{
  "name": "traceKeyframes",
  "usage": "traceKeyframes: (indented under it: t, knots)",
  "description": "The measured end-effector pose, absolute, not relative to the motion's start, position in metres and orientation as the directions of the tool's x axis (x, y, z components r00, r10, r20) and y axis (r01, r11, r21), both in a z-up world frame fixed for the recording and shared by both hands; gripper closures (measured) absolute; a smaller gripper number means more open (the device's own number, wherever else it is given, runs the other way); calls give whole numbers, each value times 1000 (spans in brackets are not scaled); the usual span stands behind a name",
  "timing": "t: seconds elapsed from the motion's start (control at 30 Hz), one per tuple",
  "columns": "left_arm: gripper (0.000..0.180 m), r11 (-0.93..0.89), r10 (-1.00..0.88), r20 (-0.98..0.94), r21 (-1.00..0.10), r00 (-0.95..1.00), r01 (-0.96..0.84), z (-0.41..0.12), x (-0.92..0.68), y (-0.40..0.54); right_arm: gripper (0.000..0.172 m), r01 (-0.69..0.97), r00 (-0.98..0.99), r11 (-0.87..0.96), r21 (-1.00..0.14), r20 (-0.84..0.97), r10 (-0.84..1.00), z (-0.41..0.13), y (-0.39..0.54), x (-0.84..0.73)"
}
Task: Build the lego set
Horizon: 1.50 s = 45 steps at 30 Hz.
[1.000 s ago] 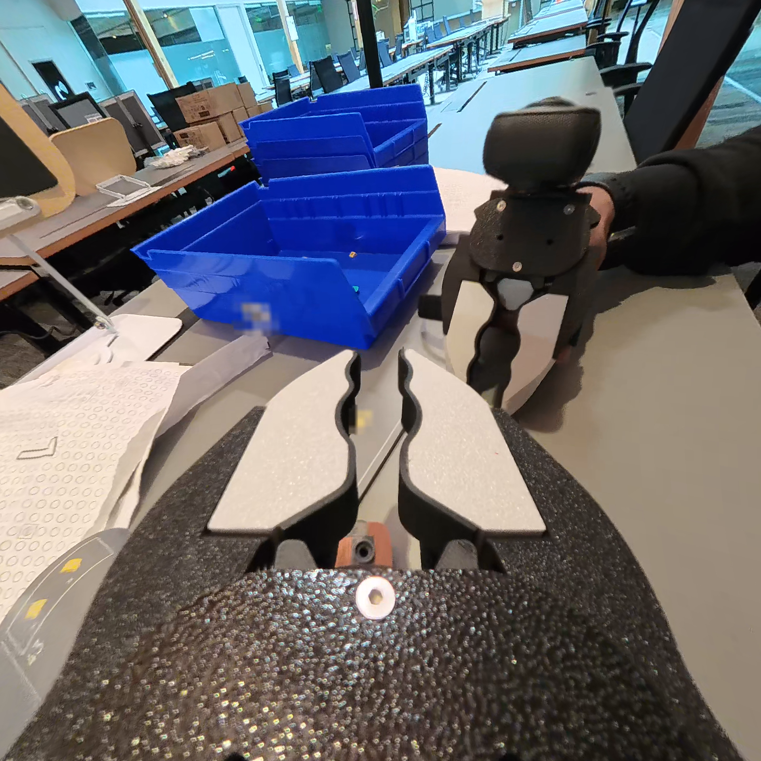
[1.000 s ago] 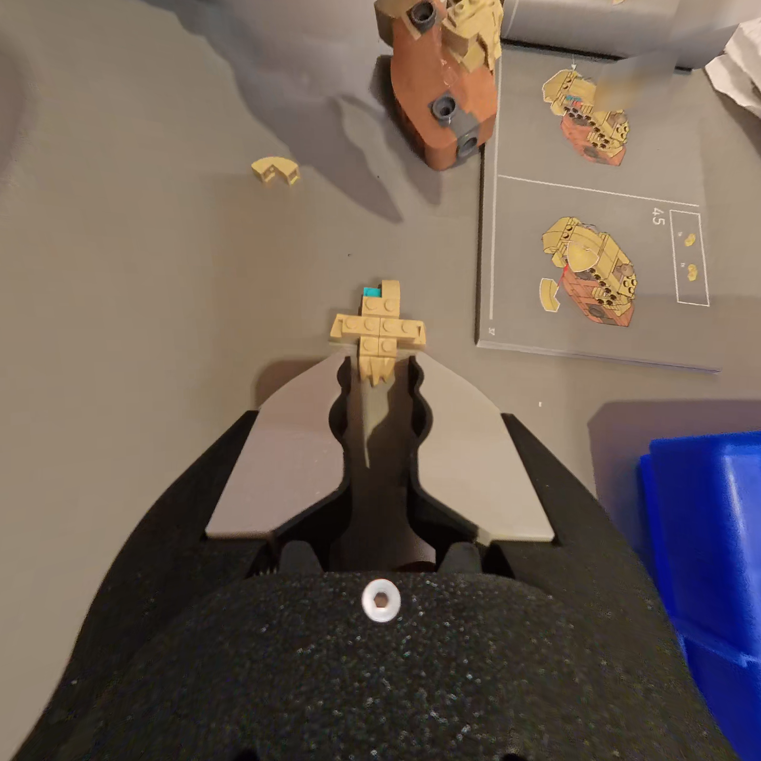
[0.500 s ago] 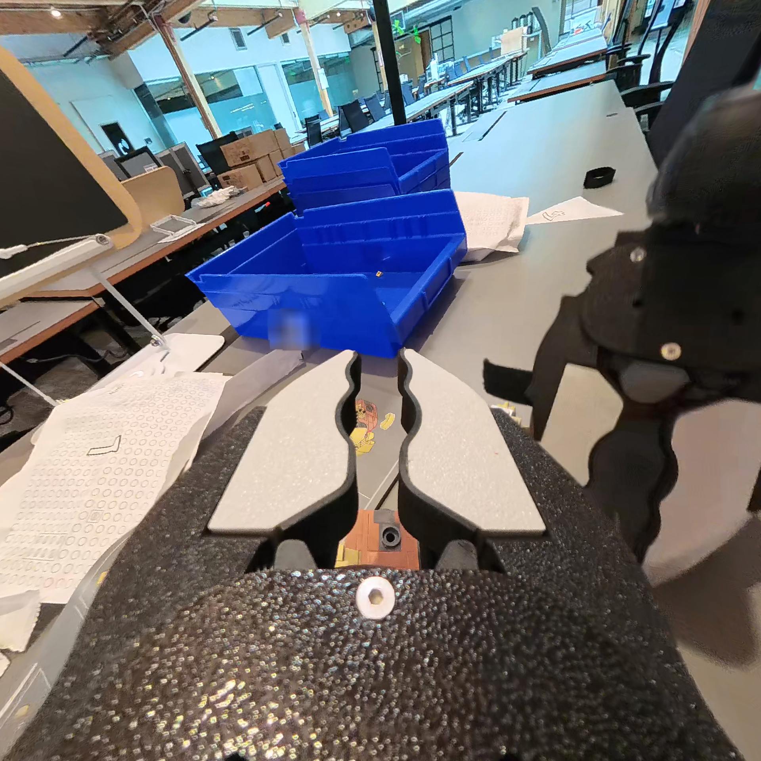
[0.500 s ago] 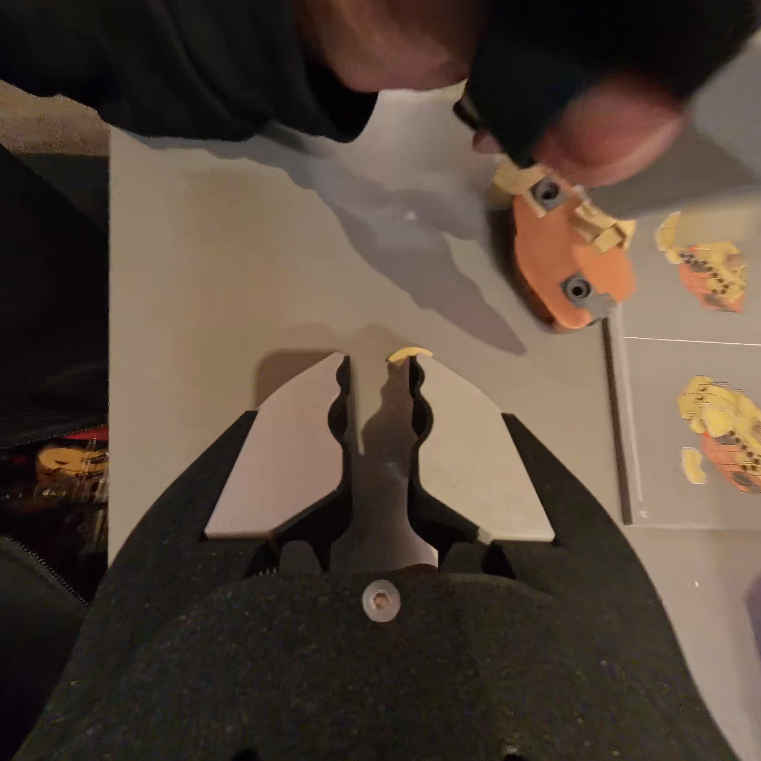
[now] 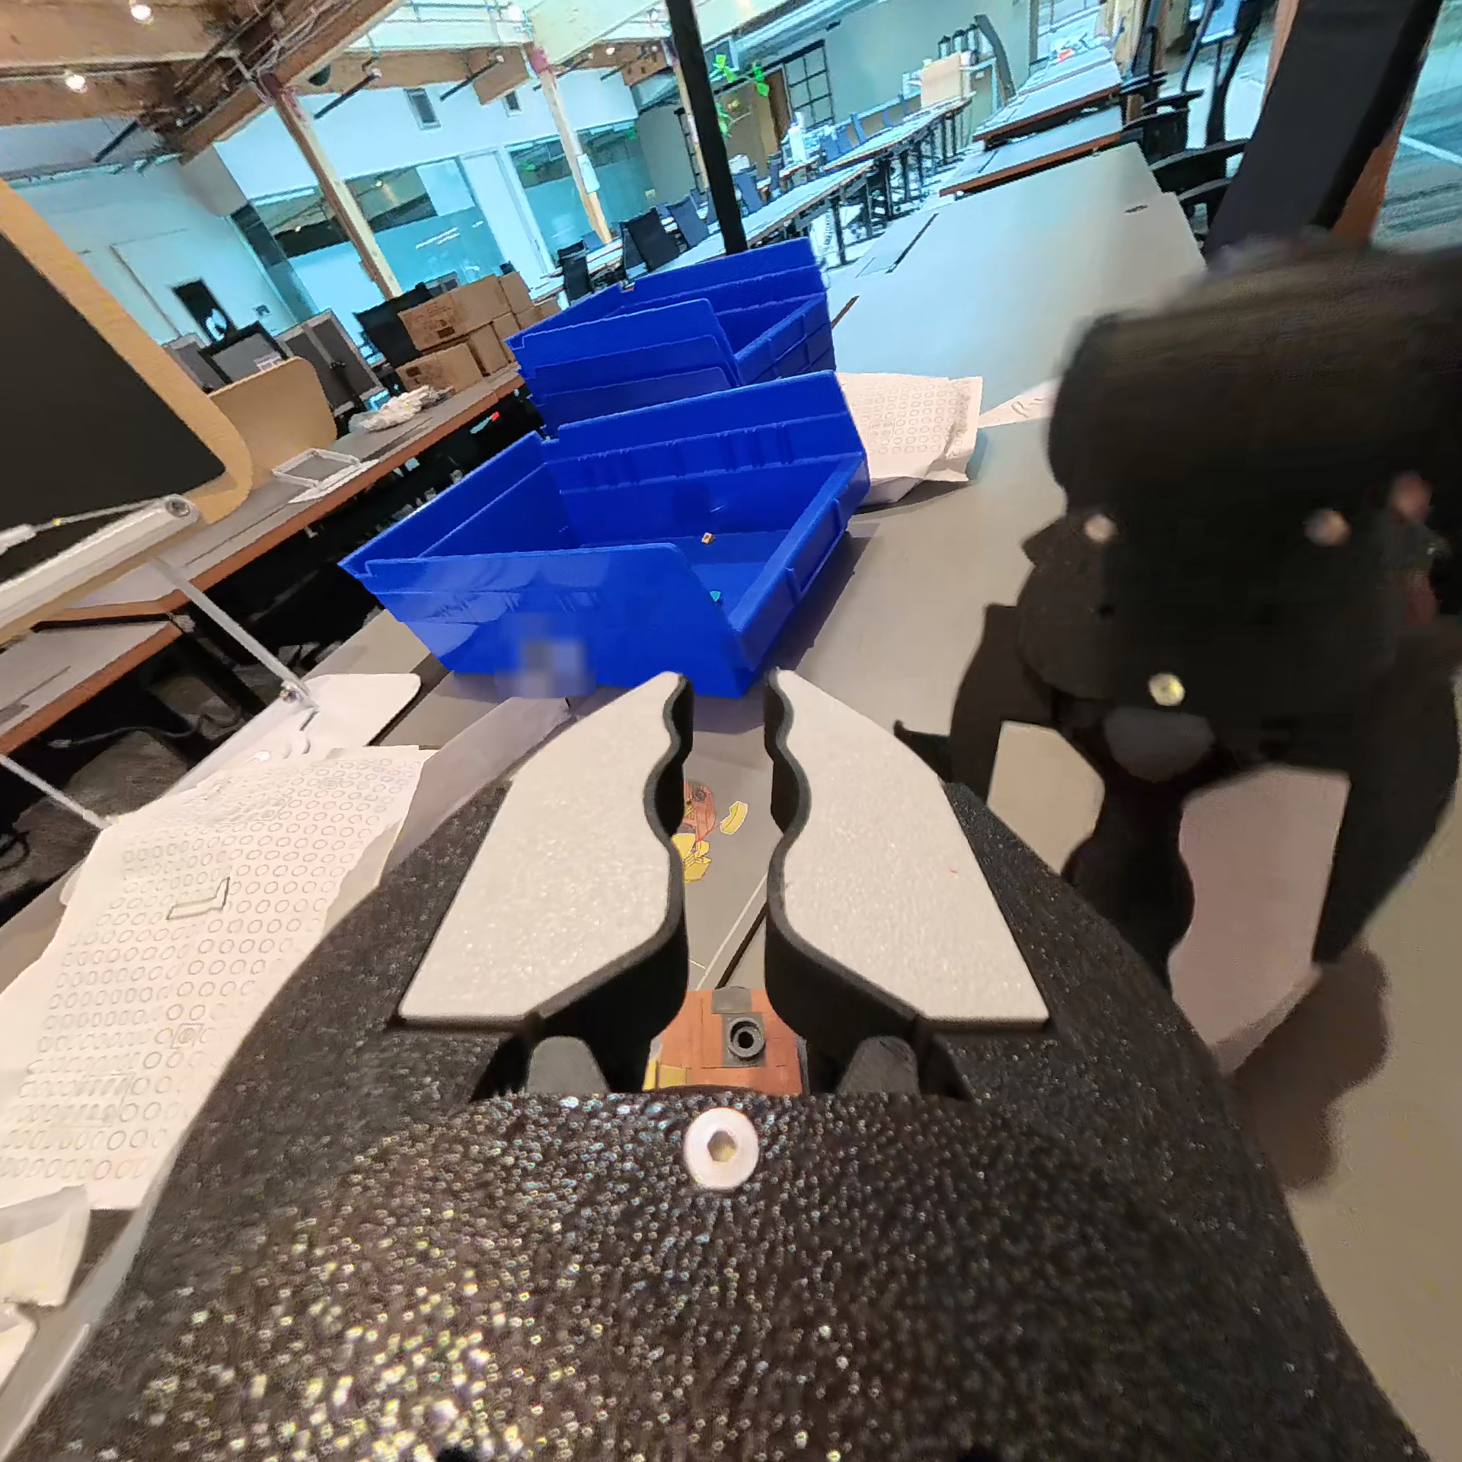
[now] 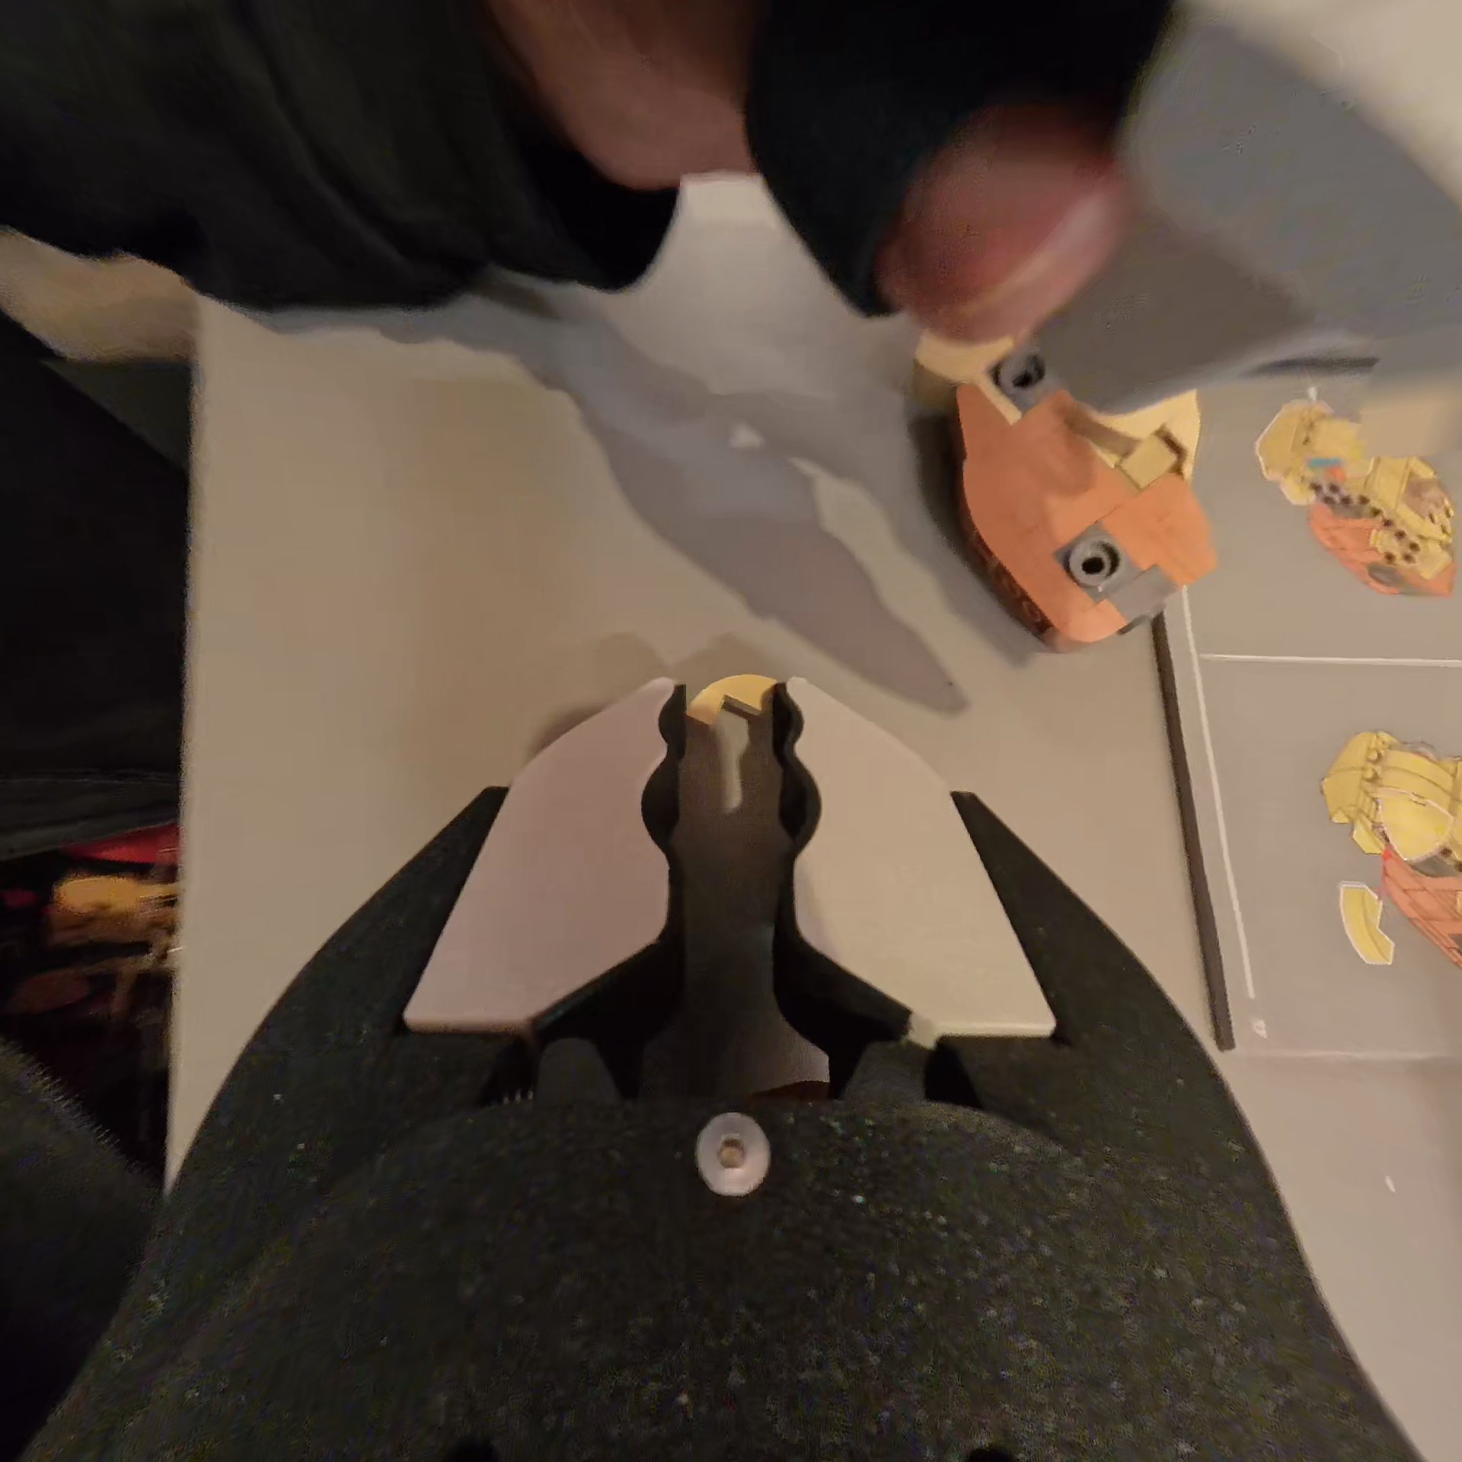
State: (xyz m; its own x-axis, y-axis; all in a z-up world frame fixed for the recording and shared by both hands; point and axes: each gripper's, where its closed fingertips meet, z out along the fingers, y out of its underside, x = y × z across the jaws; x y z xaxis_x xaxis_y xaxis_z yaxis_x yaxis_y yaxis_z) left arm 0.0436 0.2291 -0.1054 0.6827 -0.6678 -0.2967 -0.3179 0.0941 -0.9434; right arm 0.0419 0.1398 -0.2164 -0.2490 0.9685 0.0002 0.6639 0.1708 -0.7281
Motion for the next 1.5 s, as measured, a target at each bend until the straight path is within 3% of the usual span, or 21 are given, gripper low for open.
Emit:
traceKeyframes:
  t: [0.1,0.17,0.27,0.4,0.53,0.63,0.73,0.87,0.97,1.1,1.2,1.5]
  knots:
    - [163,178,-710,-370,-917,599,-356,-107,50,218,151,497,-380,45,-866,-171,909,-179,132,50]
    - [161,253,-758,-408,-903,508,-349,-107,58,203,151,402,-454,-170,-900,-357,816,-149,136,60]
    - [159,335,-831,-417,-904,368,-267,-103,74,176,151,384,-515,-468,-796,-605,607,-125,149,71]
    - [155,395,-841,-474,-868,262,-301,-112,85,160,152,407,-529,-549,-730,-678,510,-122,152,76]
    - [156,449,-818,-535,-823,210,-348,-122,90,155,152,428,-551,-538,-726,-681,482,-120,143,78]
    - [170,476,-794,-581,-778,181,-409,-133,91,156,152,434,-546,-534,-725,-683,485,-122,142,77]
    - [171,451,-805,-560,-792,194,-411,-132,90,158,151,426,-538,-538,-728,-681,496,-121,145,77]
    - [172,267,-887,-359,-912,292,-311,-121,86,167,142,378,-491,-504,-777,-629,603,-118,162,78]
    - [172,94,-948,-128,-987,291,-127,-106,81,167,141,353,-413,-398,-846,-523,746,-125,182,85]
    - [172,-113,-966,131,-989,222,91,-93,72,170,143,405,-272,-248,-880,-375,886,-150,210,99]
    - [172,-194,-953,220,-971,207,139,-95,69,177,144,519,-180,-112,-848,-236,955,-177,228,113]
    - [172,-113,-910,77,-991,407,-67,-113,66,195,140,671,-179,31,-741,-121,976,-215,221,123]
